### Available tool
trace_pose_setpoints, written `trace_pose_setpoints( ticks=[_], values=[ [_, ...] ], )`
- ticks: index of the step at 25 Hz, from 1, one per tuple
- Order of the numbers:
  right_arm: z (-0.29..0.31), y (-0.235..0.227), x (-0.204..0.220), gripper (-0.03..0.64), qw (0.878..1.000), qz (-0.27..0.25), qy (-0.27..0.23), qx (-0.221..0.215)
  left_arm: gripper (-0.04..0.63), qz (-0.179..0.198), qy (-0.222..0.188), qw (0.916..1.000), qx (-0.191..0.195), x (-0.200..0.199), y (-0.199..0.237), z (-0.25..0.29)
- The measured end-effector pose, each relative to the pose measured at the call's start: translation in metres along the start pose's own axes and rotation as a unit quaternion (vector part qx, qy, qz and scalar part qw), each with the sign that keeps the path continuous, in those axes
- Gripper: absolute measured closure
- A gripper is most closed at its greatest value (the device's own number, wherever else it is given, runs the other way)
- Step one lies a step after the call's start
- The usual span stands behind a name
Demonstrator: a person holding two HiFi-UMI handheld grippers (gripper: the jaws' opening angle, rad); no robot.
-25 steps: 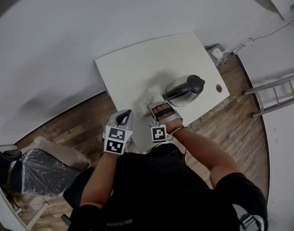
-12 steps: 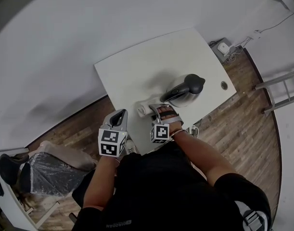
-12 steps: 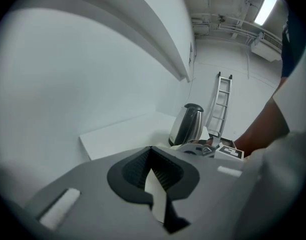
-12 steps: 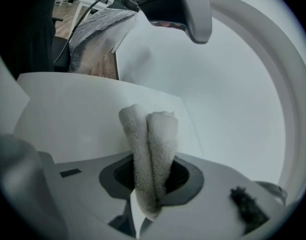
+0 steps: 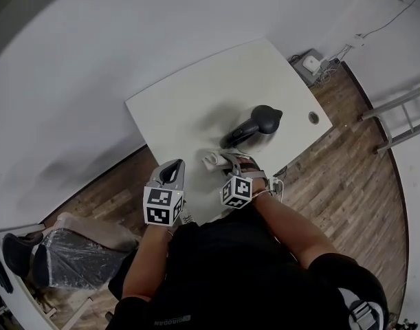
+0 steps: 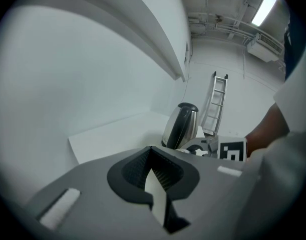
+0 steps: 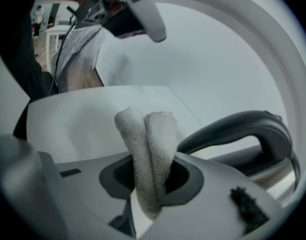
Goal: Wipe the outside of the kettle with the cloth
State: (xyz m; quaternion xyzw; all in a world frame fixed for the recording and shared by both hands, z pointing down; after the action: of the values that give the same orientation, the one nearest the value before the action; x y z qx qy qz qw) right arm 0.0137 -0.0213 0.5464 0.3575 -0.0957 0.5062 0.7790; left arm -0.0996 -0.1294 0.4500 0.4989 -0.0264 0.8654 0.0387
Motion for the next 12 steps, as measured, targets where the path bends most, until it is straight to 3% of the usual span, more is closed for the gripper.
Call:
trace_pose_setpoints(
  ticks=[3,5,6,8,10,12],
  values=[
    [-0.037,-0.022,-0.025,0.519,0.993,0.102,-0.063,-0.014,0.589,0.006,-0.005,1.0,0.005,-0.005,-0.001,-0.001],
    [-0.054,-0.034,-0.022,0.518,0.971,0.223,-0.075,-0.036,0.589,0.008,-0.009,0.9999,0.013,-0.009,-0.004,-0.002],
    [-0.057,-0.036,-0.014,0.518,0.952,0.292,-0.073,-0.052,0.589,0.01,-0.011,0.9997,0.017,-0.011,-0.007,-0.002],
    [-0.056,-0.032,0.01,0.518,0.898,0.426,-0.062,-0.088,0.589,0.017,-0.014,0.9993,0.029,-0.012,-0.014,-0.003],
    [-0.047,-0.024,0.038,0.518,0.824,0.554,-0.038,-0.112,0.589,0.024,-0.015,0.9987,0.041,-0.012,-0.021,-0.007],
    [-0.034,-0.02,0.063,0.519,0.749,0.652,-0.003,-0.119,0.589,0.031,-0.014,0.9981,0.051,-0.012,-0.026,-0.011]
  ],
)
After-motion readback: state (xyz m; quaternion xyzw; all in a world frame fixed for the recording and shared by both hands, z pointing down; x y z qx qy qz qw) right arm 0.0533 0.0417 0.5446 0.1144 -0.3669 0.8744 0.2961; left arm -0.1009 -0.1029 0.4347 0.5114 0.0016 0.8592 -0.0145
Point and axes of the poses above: the fingertips, and each gripper's own axes: z forward along the fingers, y to its left, x out of its underside, the point moved 5 cm from there along -z, backward along the fingers, and after that the axes turned 12 degrees about z, right-handed, at the moved point
